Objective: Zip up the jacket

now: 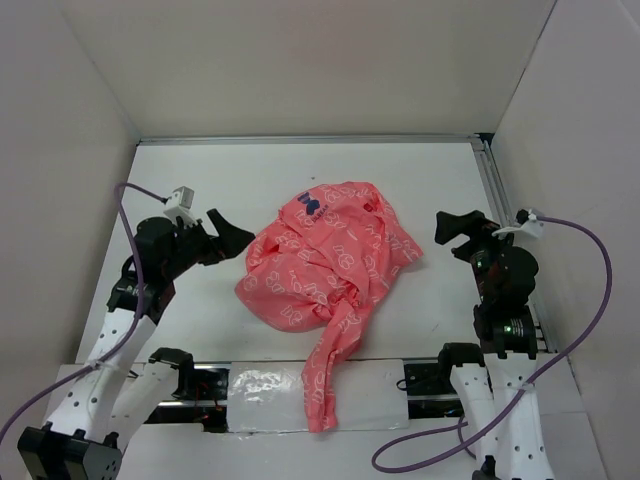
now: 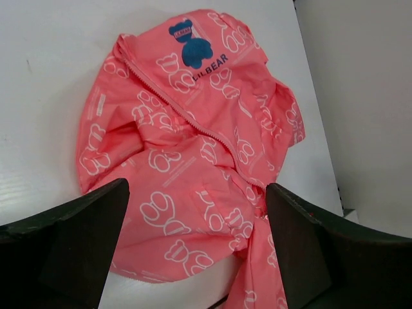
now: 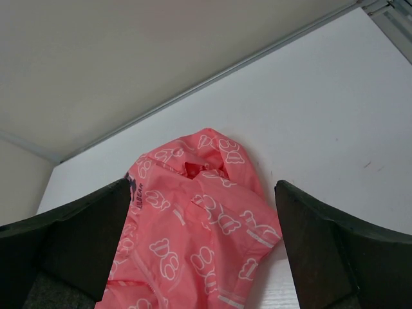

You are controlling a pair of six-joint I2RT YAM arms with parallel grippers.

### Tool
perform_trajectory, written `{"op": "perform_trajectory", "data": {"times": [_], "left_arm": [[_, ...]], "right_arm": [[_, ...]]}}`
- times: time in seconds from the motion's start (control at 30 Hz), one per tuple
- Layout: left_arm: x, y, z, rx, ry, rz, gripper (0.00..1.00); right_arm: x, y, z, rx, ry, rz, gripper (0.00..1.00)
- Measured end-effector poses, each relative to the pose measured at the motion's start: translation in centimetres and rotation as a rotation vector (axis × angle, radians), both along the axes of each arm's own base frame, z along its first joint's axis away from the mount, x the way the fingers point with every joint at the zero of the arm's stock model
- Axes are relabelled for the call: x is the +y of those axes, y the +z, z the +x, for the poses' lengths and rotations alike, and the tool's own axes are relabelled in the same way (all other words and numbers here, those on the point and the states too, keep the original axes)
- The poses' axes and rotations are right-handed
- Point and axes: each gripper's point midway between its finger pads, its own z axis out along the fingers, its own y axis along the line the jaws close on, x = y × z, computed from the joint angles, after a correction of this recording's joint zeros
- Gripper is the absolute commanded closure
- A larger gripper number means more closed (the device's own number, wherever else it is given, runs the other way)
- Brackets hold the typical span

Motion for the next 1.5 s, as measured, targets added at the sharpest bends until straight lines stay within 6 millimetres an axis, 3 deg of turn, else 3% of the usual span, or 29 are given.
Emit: {"op": "perform_trajectory", "data": {"times": [0.23,0.37,0.53,0.63,0.73,0.97,1.03,1.07,1.1,1.13,1.17,1.23,1.33,1.4,1.5], "left_arm": [[-1.8,-0.9,-0.9,0.101,-0.09,-0.069,0.01],[-3.3,-2.2,-1.7,0.195,-0.164,-0.106,0.01],[-5.2,-6.3,-2.7,0.365,-0.236,-0.121,0.01],[-5.9,-9.1,-2.4,0.479,-0.242,-0.103,0.01],[-6.3,-11.4,-1.4,0.578,-0.237,-0.083,0.01],[-8.7,-14.7,2.1,0.696,-0.276,-0.027,0.01],[-9.7,-15.7,2.5,0.73,-0.294,-0.001,0.11],[-10.1,-16.2,2.7,0.745,-0.301,0.011,0.39],[-10.6,-16.7,2.9,0.759,-0.308,0.022,0.57],[-10.9,-17.2,3.0,0.769,-0.319,0.039,0.85],[-11.2,-17.6,3.1,0.78,-0.326,0.052,1.0],[-11.7,-18.0,3.3,0.788,-0.344,0.079,1.0],[-12.0,-17.4,3.9,0.768,-0.345,0.106,1.0],[-11.8,-16.4,4.3,0.717,-0.339,0.127,1.0],[-11.3,-12.6,4.9,0.586,-0.313,0.138,1.0]], "right_arm": [[1.1,-0.1,-0.1,0.0,0.076,-0.048,0.0],[2.4,-1.1,0.7,0.057,0.161,-0.059,0.0],[3.9,-3.4,3.7,0.201,0.252,-0.043,0.0],[6.3,-6.5,5.9,0.338,0.335,-0.043,0.0],[8.3,-9.9,6.6,0.445,0.376,-0.069,0.0],[11.4,-16.1,8.7,0.637,0.371,-0.201,0.0],[11.5,-18.1,9.3,0.692,0.336,-0.239,0.01],[11.3,-19.0,9.4,0.718,0.315,-0.256,0.08],[11.1,-20.0,9.5,0.746,0.295,-0.274,0.15],[10.9,-20.9,9.6,0.775,0.271,-0.286,0.32],[10.6,-21.7,9.9,0.8,0.249,-0.301,0.67],[10.1,-22.7,10.2,0.836,0.202,-0.315,1.0],[9.3,-22.5,10.7,0.84,0.133,-0.326,1.0],[9.1,-21.4,11.0,0.808,0.11,-0.329,1.0],[9.1,-17.9,11.0,0.722,0.105,-0.318,1.0]]}}
